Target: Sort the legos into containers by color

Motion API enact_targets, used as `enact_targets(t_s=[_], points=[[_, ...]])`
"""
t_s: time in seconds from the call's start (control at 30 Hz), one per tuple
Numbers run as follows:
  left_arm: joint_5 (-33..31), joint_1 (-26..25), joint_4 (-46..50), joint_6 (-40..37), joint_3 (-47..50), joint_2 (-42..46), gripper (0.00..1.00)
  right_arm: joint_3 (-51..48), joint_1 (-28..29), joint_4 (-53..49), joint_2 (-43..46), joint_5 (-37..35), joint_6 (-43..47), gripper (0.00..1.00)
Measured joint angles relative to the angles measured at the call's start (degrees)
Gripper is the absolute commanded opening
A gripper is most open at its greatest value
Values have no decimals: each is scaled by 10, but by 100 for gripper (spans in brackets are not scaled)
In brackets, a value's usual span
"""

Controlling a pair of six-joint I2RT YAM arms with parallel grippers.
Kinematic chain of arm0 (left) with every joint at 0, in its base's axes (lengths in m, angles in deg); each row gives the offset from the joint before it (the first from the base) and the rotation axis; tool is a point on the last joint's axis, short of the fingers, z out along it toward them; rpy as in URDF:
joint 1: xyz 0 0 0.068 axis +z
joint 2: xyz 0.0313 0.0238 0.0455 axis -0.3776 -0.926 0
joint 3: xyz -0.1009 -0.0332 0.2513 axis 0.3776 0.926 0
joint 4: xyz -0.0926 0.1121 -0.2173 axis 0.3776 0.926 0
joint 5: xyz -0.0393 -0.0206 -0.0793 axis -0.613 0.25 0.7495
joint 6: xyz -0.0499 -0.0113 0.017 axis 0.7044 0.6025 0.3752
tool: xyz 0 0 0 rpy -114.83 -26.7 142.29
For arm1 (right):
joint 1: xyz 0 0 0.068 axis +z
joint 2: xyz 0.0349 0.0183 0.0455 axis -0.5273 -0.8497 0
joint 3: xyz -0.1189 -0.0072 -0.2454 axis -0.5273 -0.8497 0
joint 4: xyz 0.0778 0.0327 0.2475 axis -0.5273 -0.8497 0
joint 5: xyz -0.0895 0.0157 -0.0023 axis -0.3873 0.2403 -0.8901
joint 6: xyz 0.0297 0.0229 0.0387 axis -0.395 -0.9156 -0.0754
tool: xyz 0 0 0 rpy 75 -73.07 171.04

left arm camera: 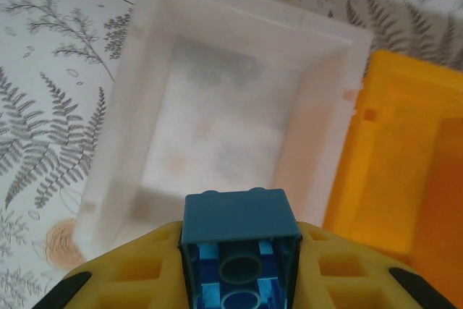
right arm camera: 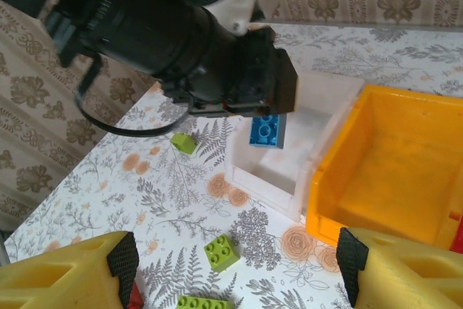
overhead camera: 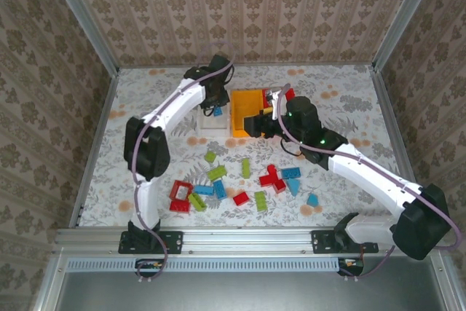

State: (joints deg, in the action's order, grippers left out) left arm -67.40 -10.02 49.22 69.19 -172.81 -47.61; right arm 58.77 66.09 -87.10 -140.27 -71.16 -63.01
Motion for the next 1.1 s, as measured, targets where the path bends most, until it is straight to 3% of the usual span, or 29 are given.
enact_targets(t_s=[0.23,0.53,0.83,0.97,1.1], points=[[1,0,20,-40,-6,-57,26,0,-5,6,-5,0,-17,76],[10,0,30,-59,-13,-64,50,-17,-10,2,-2,0,-18,76],[12,0,40,-59,-16,-59,51,-44,-9,-37,23,-2,-9,74],[8,0,42,-58,-1,-14,52,-43,14,-61,24,-9,18,69],[-7,1,41,-49,86,124,51,-19,84,-78,-11,11,69,65]])
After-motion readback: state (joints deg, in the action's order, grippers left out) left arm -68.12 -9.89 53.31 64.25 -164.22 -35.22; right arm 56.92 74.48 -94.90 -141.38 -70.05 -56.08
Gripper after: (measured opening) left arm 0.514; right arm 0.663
